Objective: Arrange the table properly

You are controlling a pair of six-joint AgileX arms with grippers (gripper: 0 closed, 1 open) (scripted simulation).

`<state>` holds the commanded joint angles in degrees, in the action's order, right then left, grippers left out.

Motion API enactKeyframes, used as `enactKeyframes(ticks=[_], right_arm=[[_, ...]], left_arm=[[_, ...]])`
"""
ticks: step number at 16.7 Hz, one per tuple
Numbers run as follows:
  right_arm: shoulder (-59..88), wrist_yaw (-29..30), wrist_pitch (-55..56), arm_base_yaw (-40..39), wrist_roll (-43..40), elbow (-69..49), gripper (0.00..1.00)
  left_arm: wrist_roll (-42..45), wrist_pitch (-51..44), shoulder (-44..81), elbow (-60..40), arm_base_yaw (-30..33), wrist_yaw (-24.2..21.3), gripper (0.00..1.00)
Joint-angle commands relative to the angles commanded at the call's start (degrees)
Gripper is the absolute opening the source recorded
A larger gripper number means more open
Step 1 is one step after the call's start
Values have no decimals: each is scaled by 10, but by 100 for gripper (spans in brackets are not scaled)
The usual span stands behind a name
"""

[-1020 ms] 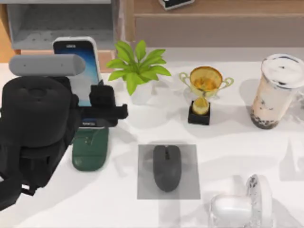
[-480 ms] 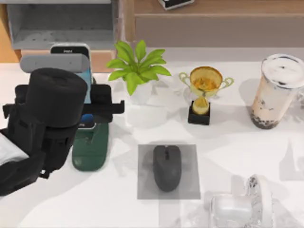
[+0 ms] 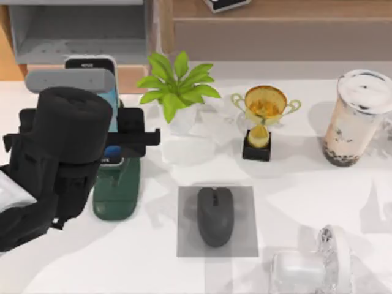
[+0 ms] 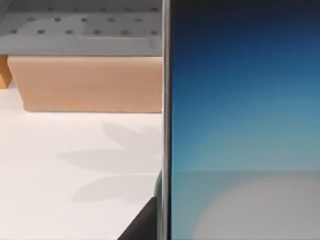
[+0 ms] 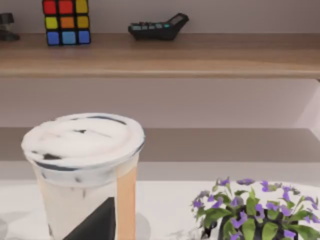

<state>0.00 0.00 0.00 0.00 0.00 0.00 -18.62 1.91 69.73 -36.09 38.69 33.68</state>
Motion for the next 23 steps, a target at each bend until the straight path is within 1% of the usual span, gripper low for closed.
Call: enactKeyframes(ticks=[6,7,16,21,23], right_arm=[[0,0,0,0,0,0,100],[0,0,0,0,0,0,100],[0,0,0,0,0,0,100],[0,0,0,0,0,0,100],[0,0,0,0,0,0,100]], left_arm=[[0,0,0,0,0,0,98],[0,0,0,0,0,0,100],[-1,-1,-2,1,2,1,100],[-21,-8,-76,48,57,49,100],[-26,-6,-94,48,62,50,100]])
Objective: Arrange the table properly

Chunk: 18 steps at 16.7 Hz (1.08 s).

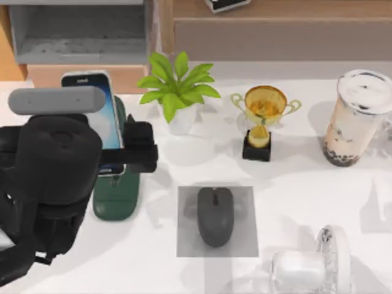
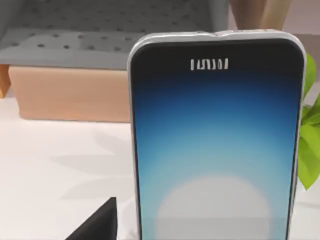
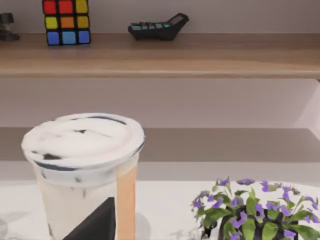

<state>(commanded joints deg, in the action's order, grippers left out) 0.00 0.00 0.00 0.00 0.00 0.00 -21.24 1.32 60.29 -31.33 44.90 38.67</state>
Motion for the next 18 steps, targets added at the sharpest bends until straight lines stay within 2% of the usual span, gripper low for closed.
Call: enactKeyframes(ticks=[7,13,18], right_arm=[[0,0,0,0,0,0,100],[0,0,0,0,0,0,100],[0,0,0,0,0,0,100]], left_arm=[[-9,-45,31,-18,-11,-7,100],[-6,-45,23,-13,-15,-11,100],[33,-41,-77,41,-84,-72,100]])
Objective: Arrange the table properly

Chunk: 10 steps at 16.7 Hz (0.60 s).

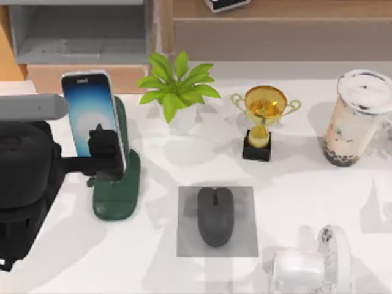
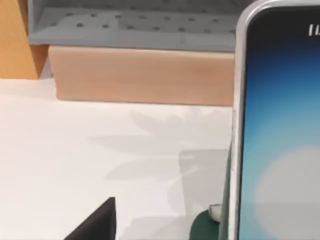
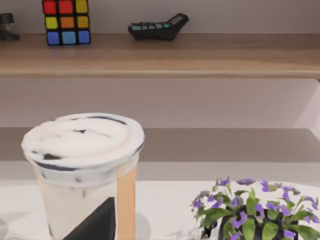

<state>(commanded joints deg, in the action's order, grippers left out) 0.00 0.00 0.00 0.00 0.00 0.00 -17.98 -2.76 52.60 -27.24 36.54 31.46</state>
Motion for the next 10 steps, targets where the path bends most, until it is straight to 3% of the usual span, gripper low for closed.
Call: enactKeyframes(ticks=[10], right_arm=[[0,0,0,0,0,0,100]], left_arm=[[130,14,-403,207,-269,-234,100]])
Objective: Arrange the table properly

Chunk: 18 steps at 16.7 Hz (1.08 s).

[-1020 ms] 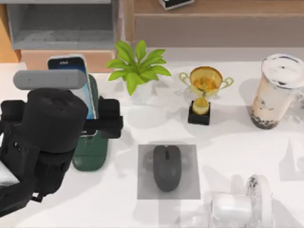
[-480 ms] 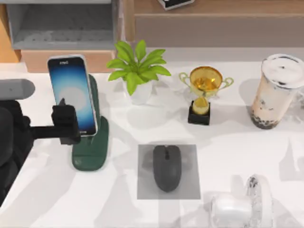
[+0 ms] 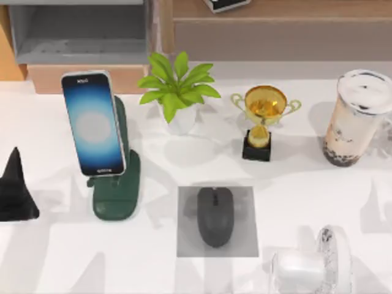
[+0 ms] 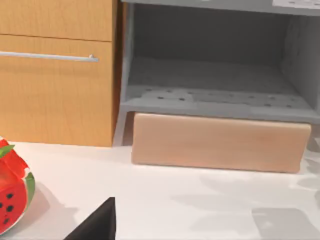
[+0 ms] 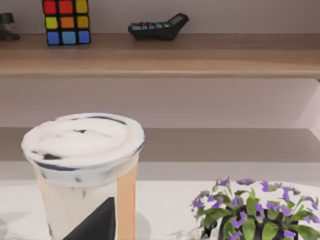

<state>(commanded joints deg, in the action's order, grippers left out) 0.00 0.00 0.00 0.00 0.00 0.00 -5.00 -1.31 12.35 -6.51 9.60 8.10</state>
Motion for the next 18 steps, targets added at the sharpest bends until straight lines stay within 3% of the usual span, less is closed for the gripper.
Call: enactKeyframes(ticks=[5,13,18], right_arm=[[0,0,0,0,0,0,100],[18,-1,16,-3,-1,5,100],[168,-2,144,-32,-2,25,100]], left_arm=[[47,12,-118,62,-91,-77,100],[50,13,-123,65,-96,-81,100],[50,13,-123,65,-96,-81,100]])
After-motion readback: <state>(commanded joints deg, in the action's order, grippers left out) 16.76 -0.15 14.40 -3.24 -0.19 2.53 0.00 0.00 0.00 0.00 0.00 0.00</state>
